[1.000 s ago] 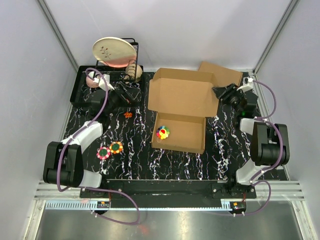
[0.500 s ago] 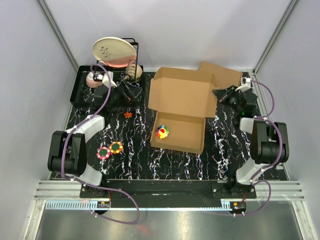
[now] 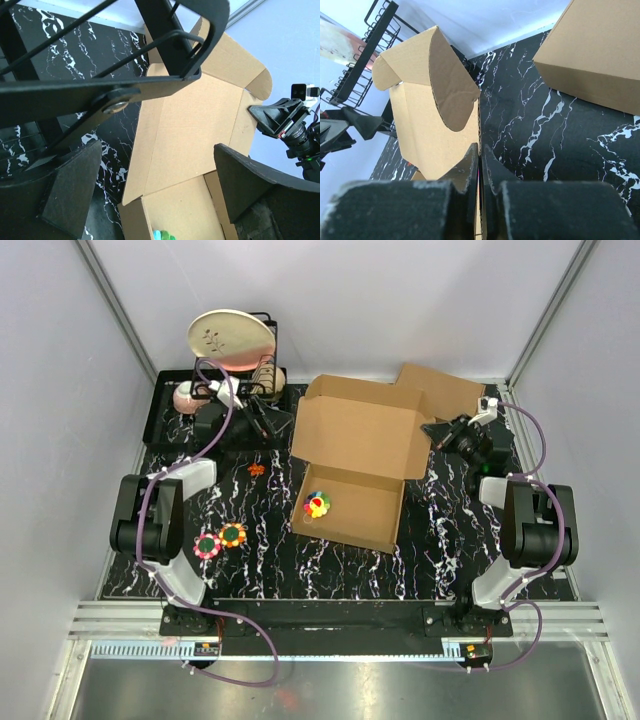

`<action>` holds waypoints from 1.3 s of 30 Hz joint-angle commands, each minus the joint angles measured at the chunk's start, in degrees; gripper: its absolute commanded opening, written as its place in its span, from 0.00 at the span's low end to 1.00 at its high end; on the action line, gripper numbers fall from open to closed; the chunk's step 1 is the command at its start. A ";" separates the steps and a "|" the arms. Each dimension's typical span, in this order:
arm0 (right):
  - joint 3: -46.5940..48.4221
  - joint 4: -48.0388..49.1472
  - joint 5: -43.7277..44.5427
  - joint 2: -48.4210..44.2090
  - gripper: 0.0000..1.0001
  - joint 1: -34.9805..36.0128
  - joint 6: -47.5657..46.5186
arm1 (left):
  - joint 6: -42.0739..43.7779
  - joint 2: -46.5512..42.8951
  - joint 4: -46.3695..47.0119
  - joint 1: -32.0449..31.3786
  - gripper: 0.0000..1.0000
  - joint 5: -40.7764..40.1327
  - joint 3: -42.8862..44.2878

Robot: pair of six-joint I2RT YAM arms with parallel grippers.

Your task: Fold the paper box

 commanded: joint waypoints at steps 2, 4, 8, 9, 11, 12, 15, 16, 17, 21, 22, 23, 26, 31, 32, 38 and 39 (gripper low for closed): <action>-0.06 2.99 -4.28 -2.32 0.05 0.21 -0.52 | 0.10 2.22 6.44 0.00 0.95 3.10 2.58; -0.58 3.77 -4.64 -2.49 0.04 0.22 0.09 | 0.10 2.48 6.70 -0.27 0.95 3.09 2.85; -4.09 8.86 -5.43 -3.19 0.02 0.13 2.99 | 2.38 -0.23 6.35 -1.84 0.95 1.08 -0.13; -5.66 9.57 -5.69 -3.54 0.01 0.13 3.87 | 2.82 -1.90 6.35 -1.94 0.95 0.55 -1.80; -6.55 10.63 -7.10 -3.90 0.00 0.13 4.23 | 3.53 -3.40 5.39 -2.20 0.95 -0.24 -2.69; -7.34 10.55 -7.62 -4.59 0.00 0.13 3.96 | 3.71 -4.89 4.87 -2.20 0.95 -0.42 -3.30; -8.49 9.67 -7.98 -6.18 0.00 0.13 3.17 | 5.11 -7.79 2.58 -2.20 0.96 -1.21 -4.62; -8.49 9.67 -8.24 -6.53 0.00 0.13 3.17 | 5.29 -8.41 2.49 -2.20 0.96 -1.65 -5.15; -8.67 9.14 -8.16 -7.23 0.00 0.13 3.00 | 5.38 -9.55 2.31 -2.20 0.96 -1.65 -5.94; -8.05 8.61 -9.29 -8.64 0.00 0.13 3.35 | 6.17 -11.75 1.08 -2.20 0.96 -2.62 -7.52; -7.88 8.52 -9.65 -8.73 0.00 0.13 3.43 | 6.43 -11.93 0.47 -2.11 0.96 -2.53 -7.61; -7.79 8.70 -9.91 -8.91 0.00 0.13 3.78 | 6.69 -12.19 0.12 -2.20 0.96 -2.36 -7.61; -7.88 9.93 -11.76 -8.82 0.00 0.13 5.18 | 7.75 -12.28 -1.64 -2.20 0.96 -2.53 -7.44; -7.79 13.87 -16.32 -7.25 0.00 0.13 9.13 | 9.77 -12.81 -4.45 -2.20 0.96 -3.41 -7.79; -7.53 14.93 -17.11 -6.54 0.00 0.13 10.10 | 9.95 -12.81 -4.63 -2.20 0.96 -3.58 -7.88; -8.66 23.73 -21.25 -3.37 0.00 0.13 16.88 | 11.00 -12.99 -6.48 -2.20 0.96 -4.90 -7.88; -8.93 23.12 -20.99 -3.72 0.00 0.13 16.71 | 11.09 -12.99 -6.30 -2.20 0.96 -4.99 -7.96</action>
